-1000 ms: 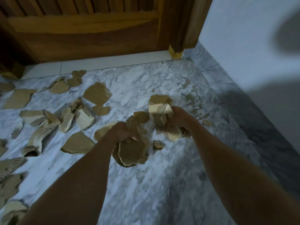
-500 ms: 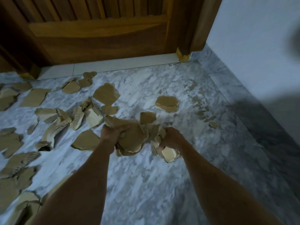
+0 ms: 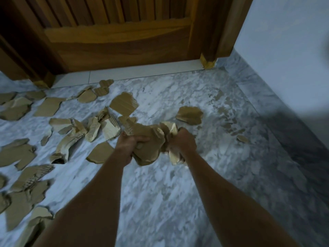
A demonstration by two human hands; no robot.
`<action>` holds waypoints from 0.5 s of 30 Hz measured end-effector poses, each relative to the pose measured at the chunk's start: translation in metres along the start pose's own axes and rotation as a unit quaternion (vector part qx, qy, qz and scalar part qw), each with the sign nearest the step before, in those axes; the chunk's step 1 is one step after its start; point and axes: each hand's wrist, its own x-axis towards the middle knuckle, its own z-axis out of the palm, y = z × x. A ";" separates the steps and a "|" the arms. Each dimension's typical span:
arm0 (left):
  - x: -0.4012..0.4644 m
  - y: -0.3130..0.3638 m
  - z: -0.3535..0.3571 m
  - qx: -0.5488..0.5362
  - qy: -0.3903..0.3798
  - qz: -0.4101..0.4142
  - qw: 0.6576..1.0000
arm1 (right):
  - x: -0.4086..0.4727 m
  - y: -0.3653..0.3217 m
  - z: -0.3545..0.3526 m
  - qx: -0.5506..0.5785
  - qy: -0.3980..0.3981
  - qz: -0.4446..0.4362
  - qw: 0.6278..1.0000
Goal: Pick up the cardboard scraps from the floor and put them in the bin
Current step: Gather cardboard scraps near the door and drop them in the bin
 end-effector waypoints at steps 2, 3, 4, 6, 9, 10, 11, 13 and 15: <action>0.008 0.005 -0.026 0.004 0.021 -0.023 1.000 | 0.020 -0.011 -0.017 0.025 -0.036 -0.025 0.999; 0.011 0.006 -0.036 0.006 0.028 -0.042 0.999 | 0.030 -0.017 -0.025 0.020 -0.052 -0.033 0.998; 0.016 0.004 -0.045 0.016 0.027 -0.058 0.998 | 0.038 -0.023 -0.030 -0.002 -0.072 -0.034 0.997; 0.023 -0.001 -0.052 0.045 -0.004 -0.079 0.996 | 0.055 -0.030 -0.030 -0.082 -0.120 -0.028 0.989; 0.035 -0.005 -0.041 0.127 -0.051 -0.075 0.988 | 0.073 -0.027 -0.014 -0.167 -0.169 -0.025 0.971; 0.038 -0.002 -0.036 0.149 -0.064 -0.073 0.984 | 0.078 -0.022 -0.005 -0.186 -0.174 -0.028 0.967; 0.043 0.000 -0.031 0.161 -0.073 -0.073 0.982 | 0.081 -0.018 0.002 -0.202 -0.175 -0.035 0.963; 0.054 0.003 -0.022 0.183 -0.087 -0.085 0.976 | 0.084 -0.016 0.009 -0.242 -0.165 -0.046 0.955; 0.073 -0.006 -0.019 0.204 -0.100 -0.086 0.970 | 0.086 -0.013 0.012 -0.285 -0.148 -0.050 0.946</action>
